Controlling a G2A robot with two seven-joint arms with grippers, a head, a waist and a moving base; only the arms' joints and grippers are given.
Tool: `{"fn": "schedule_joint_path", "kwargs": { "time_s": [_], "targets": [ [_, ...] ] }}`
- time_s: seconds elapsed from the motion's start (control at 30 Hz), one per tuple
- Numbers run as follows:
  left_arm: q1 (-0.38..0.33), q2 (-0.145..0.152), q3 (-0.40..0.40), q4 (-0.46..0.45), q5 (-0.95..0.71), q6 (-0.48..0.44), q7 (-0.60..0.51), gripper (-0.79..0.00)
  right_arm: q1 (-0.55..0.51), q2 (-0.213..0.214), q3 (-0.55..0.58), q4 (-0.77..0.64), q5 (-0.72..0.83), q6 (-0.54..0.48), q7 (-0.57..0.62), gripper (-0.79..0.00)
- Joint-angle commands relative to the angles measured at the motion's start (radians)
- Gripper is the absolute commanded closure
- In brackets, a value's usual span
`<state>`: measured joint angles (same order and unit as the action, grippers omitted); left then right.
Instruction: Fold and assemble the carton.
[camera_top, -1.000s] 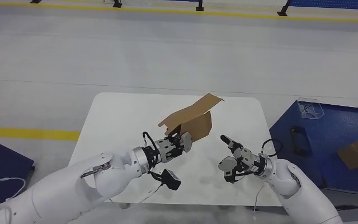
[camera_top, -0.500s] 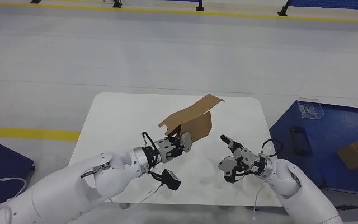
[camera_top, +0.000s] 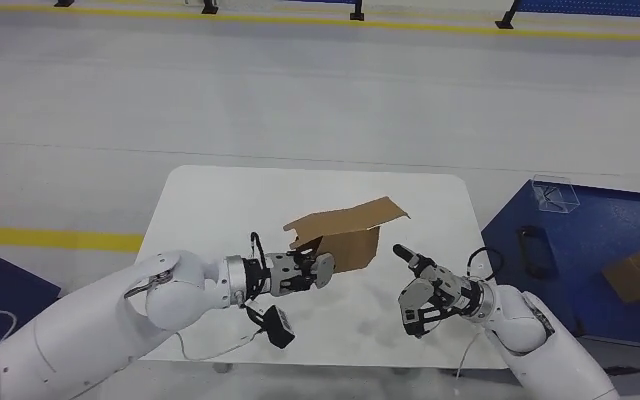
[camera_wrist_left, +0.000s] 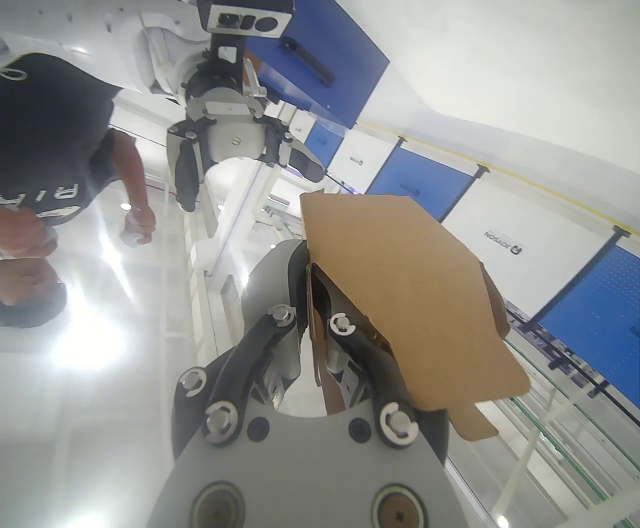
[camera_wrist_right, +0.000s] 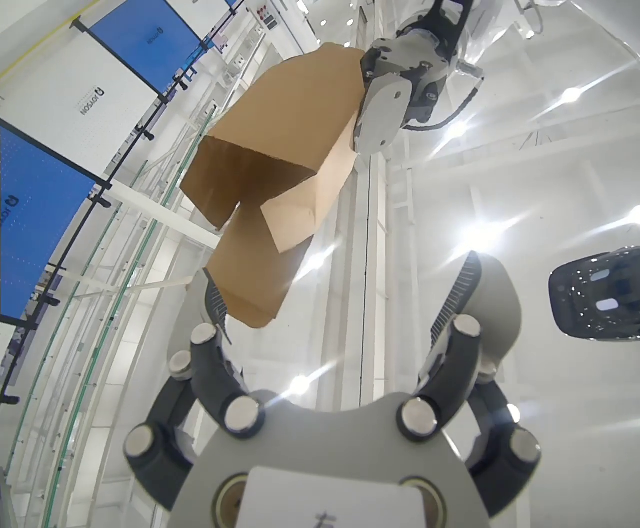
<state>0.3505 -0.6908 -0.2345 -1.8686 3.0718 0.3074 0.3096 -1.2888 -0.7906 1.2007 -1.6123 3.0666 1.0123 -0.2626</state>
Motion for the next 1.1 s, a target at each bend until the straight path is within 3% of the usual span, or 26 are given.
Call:
{"fn": "schedule_joint_path", "kwargs": {
  "time_s": [0.0, 0.7, 0.8, 0.83, 0.9, 1.07],
  "targets": [
    [0.004, 0.004, 0.001, -0.009, 0.000, 0.028, 0.011, 0.000, -0.007, 0.004, -0.012, -0.013, 0.005, 0.000, -0.009, -0.785],
    [-0.009, 0.002, 0.044, -0.051, 0.000, 0.008, 0.067, 0.000, 0.003, 0.072, -0.140, -0.090, 0.005, 0.000, 0.070, -0.773],
    [-0.016, 0.001, 0.054, -0.054, 0.000, 0.002, 0.067, 0.000, 0.010, 0.081, -0.150, -0.089, 0.005, 0.000, 0.084, -0.594],
    [-0.018, 0.000, 0.057, -0.055, 0.000, 0.001, 0.068, 0.000, 0.012, 0.084, -0.153, -0.088, 0.005, 0.000, 0.087, -0.576],
    [-0.023, -0.001, 0.065, -0.056, 0.000, -0.002, 0.072, 0.000, 0.019, 0.089, -0.160, -0.083, 0.005, 0.000, 0.093, -0.382],
    [-0.024, -0.007, 0.065, -0.054, 0.000, -0.008, 0.087, 0.000, 0.033, 0.100, -0.179, -0.080, 0.005, 0.000, 0.107, -0.262]
  ]
}}
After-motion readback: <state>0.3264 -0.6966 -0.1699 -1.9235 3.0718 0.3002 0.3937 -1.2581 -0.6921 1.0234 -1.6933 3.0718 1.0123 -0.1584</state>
